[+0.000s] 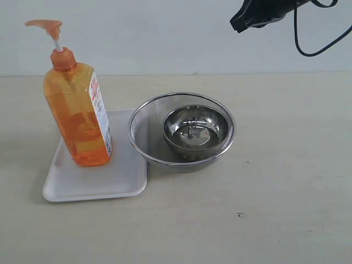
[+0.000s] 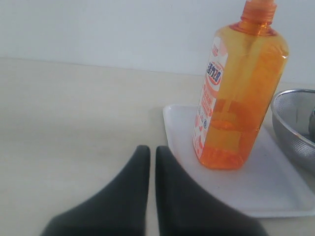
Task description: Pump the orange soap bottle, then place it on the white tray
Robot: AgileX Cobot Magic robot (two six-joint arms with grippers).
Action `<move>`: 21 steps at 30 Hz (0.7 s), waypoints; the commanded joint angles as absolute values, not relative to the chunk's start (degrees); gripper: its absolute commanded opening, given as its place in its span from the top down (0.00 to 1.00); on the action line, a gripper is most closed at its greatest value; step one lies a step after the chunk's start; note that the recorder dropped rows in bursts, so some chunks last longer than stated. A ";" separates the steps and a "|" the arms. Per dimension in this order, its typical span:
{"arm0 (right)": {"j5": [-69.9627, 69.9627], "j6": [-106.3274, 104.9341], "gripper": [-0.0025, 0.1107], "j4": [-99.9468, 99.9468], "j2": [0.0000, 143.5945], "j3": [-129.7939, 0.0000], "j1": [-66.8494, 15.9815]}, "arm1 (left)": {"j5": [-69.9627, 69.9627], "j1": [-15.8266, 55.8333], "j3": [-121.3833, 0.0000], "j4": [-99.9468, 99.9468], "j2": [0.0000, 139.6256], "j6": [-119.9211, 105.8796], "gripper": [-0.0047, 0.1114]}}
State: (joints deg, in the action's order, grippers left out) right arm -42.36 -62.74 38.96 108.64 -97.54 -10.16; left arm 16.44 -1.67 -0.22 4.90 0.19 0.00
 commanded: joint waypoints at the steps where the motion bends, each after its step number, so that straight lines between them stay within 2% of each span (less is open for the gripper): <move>1: -42.05 -62.87 0.98 39.06 107.84 -97.76 -9.72 | 16.39 -1.31 0.00 5.11 0.00 -0.45 0.92; 21: -41.66 -62.87 0.98 39.20 108.48 -97.76 -9.72 | 16.39 -1.31 0.00 5.11 0.00 -0.45 0.92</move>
State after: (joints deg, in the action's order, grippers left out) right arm -42.36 -62.74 39.06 108.64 -97.54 -10.16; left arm 16.44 -1.67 -0.22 4.90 0.19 0.00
